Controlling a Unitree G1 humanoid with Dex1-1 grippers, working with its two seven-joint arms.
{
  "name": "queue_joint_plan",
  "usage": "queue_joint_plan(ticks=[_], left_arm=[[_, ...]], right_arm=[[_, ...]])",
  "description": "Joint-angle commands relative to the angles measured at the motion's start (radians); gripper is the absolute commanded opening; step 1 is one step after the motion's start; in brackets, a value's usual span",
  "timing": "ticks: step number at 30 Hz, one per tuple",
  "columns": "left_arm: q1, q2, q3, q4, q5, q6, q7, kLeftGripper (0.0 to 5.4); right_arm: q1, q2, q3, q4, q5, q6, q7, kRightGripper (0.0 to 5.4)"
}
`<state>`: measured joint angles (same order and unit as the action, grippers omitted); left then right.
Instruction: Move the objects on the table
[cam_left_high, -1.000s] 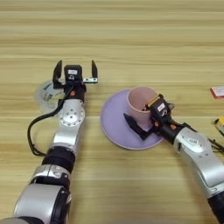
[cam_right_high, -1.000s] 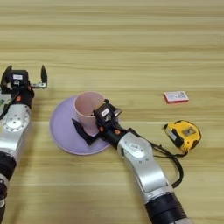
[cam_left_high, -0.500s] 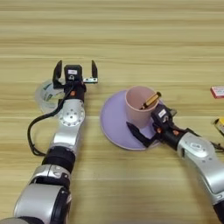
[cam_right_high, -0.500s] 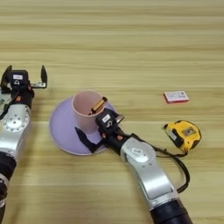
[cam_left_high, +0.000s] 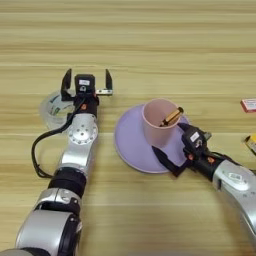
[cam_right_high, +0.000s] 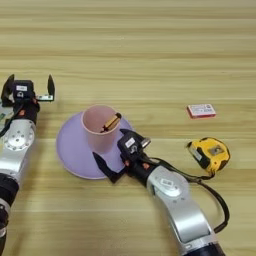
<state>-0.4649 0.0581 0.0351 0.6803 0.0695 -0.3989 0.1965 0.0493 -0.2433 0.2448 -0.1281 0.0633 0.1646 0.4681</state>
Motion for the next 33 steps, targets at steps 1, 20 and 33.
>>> queue_joint_plan(ticks=[1, 20, 33], left_arm=[[-0.015, -0.002, 0.005, 0.009, 0.005, 0.014, 0.004, 5.40], [-0.020, -0.006, 0.006, 0.018, 0.009, 0.010, 0.006, 5.40], [-0.023, -0.004, 0.008, 0.025, 0.009, 0.007, 0.006, 5.40]], right_arm=[[0.006, -0.010, -0.017, -0.033, 0.015, 0.015, 0.007, 5.39], [0.012, -0.074, -0.111, -0.099, 0.038, -0.006, 0.019, 5.39], [0.073, -0.159, -0.122, -0.142, 0.024, -0.008, 0.054, 5.39]])
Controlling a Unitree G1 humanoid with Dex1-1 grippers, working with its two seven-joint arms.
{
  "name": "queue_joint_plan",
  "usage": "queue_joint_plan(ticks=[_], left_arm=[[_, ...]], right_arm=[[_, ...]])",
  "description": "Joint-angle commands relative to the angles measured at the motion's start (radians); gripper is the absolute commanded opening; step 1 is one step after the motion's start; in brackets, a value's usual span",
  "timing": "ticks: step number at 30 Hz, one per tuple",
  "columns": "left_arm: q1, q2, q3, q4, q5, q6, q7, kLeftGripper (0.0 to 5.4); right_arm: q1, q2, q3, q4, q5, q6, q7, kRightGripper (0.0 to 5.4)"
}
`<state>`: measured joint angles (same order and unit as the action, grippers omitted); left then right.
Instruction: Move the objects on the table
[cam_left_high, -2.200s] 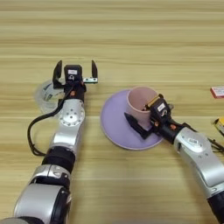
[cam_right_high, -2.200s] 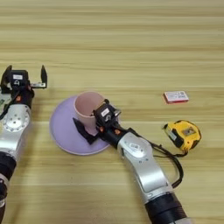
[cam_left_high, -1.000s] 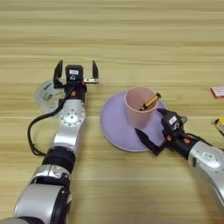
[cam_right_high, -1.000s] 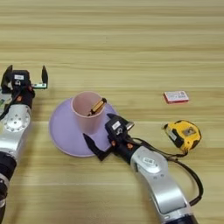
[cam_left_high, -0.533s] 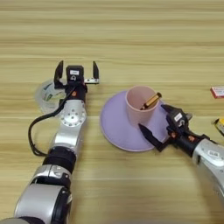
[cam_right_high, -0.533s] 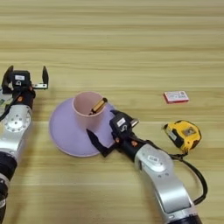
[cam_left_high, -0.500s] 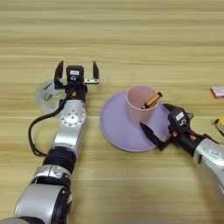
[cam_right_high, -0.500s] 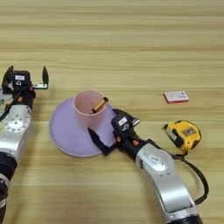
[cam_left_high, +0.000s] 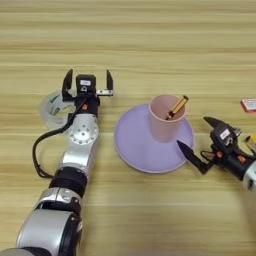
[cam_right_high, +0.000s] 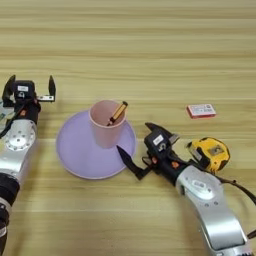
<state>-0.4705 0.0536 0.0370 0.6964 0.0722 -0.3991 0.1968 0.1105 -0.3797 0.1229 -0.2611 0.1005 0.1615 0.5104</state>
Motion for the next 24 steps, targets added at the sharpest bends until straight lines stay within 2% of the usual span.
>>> queue_joint_plan(ticks=[1, 5, 15, 20, 24], left_arm=[[-0.018, 0.000, 0.006, 0.010, 0.006, 0.007, 0.006, 5.40], [-0.019, -0.001, 0.005, 0.013, 0.006, 0.006, 0.007, 5.40], [-0.017, 0.002, 0.008, 0.014, 0.003, 0.000, 0.002, 5.40], [-0.008, 0.004, 0.010, 0.006, -0.003, -0.007, -0.010, 5.40], [-0.003, 0.002, 0.012, -0.001, -0.006, -0.009, -0.019, 5.40]], right_arm=[[0.015, -0.026, -0.001, -0.010, -0.013, -0.005, 0.014, 5.39], [0.013, -0.031, -0.031, -0.010, -0.004, -0.002, 0.000, 5.39], [-0.080, -0.014, -0.205, 0.025, 0.038, 0.034, -0.100, 5.39], [-0.158, 0.064, -0.251, 0.104, 0.071, -0.043, -0.169, 5.39], [-0.189, 0.130, -0.258, 0.184, 0.104, -0.110, -0.187, 5.39]])
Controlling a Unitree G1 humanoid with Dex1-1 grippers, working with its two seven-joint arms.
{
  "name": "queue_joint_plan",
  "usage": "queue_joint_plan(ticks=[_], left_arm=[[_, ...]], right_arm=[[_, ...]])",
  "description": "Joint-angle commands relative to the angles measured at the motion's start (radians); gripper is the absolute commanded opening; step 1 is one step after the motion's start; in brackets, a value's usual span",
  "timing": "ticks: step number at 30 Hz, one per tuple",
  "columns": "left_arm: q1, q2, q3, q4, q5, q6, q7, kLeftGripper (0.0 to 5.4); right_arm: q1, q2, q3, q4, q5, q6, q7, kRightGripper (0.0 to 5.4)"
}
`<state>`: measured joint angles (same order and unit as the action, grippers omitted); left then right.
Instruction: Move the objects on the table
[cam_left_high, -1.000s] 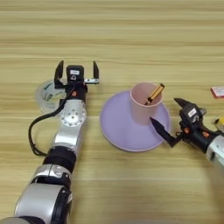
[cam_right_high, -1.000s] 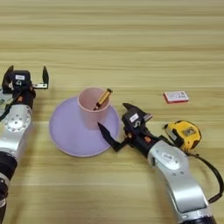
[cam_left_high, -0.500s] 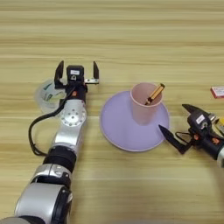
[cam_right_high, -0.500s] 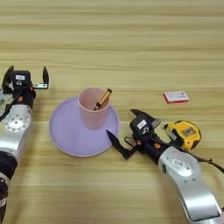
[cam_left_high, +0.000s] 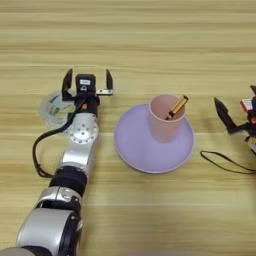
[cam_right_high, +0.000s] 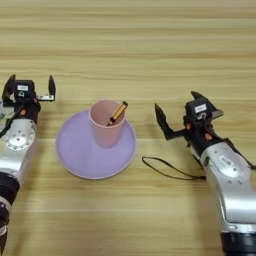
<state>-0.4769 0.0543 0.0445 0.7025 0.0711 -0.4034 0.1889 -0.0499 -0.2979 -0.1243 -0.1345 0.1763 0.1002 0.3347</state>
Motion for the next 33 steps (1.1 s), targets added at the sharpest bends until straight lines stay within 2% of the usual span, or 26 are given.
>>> queue_joint_plan(ticks=[1, 5, 7, 11, 16, 18, 28, 33], left_arm=[[0.005, 0.001, 0.005, -0.009, -0.005, -0.006, -0.012, 5.40], [0.013, -0.002, 0.007, -0.022, -0.008, -0.007, -0.022, 5.40], [0.019, -0.004, 0.008, -0.030, -0.009, -0.008, -0.028, 5.40], [0.040, -0.012, 0.002, -0.053, -0.010, -0.012, -0.047, 5.40], [0.068, -0.017, -0.001, -0.079, -0.012, -0.017, -0.070, 5.40], [0.078, -0.017, -0.001, -0.092, -0.015, -0.017, -0.078, 5.40], [0.093, -0.022, -0.001, -0.110, -0.019, -0.025, -0.100, 5.40], [0.123, -0.026, -0.011, -0.172, -0.033, -0.021, -0.139, 5.40]], right_arm=[[-0.033, 0.062, -0.013, 0.071, 0.040, -0.059, -0.013, 5.39], [-0.041, 0.128, 0.007, 0.115, 0.067, -0.098, -0.015, 5.39], [-0.044, 0.153, 0.018, 0.137, 0.061, -0.117, -0.023, 5.39], [-0.064, 0.175, 0.018, 0.182, 0.053, -0.149, -0.039, 5.39], [-0.089, 0.185, 0.028, 0.225, 0.037, -0.177, -0.050, 5.39], [-0.099, 0.184, 0.032, 0.247, 0.013, -0.198, -0.066, 5.39], [-0.163, 0.193, 0.033, 0.353, -0.055, -0.254, -0.147, 5.39], [-0.200, 0.194, 0.039, 0.409, -0.073, -0.287, -0.164, 5.39]])
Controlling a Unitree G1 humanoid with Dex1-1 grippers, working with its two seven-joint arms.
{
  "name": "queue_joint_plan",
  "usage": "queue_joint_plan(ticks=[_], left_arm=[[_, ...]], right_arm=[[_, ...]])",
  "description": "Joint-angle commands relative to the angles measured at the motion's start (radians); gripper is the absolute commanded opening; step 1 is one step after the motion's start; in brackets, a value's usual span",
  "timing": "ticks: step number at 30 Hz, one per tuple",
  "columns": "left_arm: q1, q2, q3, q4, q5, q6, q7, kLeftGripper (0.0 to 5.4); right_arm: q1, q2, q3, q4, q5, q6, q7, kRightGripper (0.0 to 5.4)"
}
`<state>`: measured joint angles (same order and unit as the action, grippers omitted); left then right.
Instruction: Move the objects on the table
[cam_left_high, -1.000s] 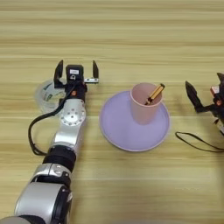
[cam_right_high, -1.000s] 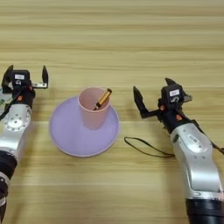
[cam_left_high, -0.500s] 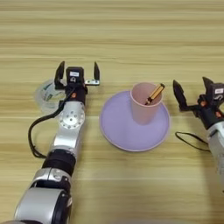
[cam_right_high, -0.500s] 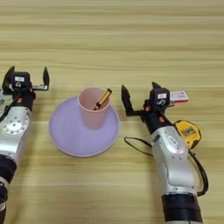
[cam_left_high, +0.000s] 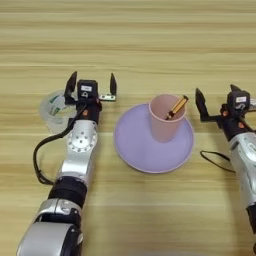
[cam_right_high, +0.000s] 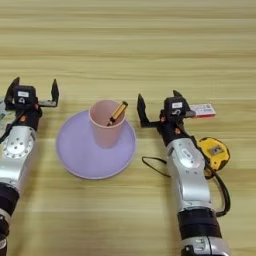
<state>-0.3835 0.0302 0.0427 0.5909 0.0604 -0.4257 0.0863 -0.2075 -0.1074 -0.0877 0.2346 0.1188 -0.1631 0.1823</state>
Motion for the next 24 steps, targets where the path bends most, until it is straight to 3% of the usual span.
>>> queue_joint_plan(ticks=[1, 7, 11, 24], left_arm=[[0.040, -0.002, -0.013, -0.086, -0.030, 0.009, -0.054, 5.40], [0.147, 0.017, -0.078, -0.370, -0.094, 0.160, -0.206, 5.40], [0.204, 0.029, -0.087, -0.519, -0.128, 0.268, -0.252, 5.40], [0.279, 0.128, -0.066, -0.616, -0.086, 0.371, -0.287, 5.40]], right_arm=[[-0.046, 0.005, 0.003, 0.045, -0.016, -0.026, -0.013, 5.39], [-0.054, 0.007, -0.005, 0.056, -0.012, -0.034, -0.023, 5.39], [-0.057, 0.009, -0.003, 0.061, -0.011, -0.037, -0.027, 5.39], [-0.067, 0.019, -0.003, 0.067, -0.014, -0.040, -0.048, 5.39]])
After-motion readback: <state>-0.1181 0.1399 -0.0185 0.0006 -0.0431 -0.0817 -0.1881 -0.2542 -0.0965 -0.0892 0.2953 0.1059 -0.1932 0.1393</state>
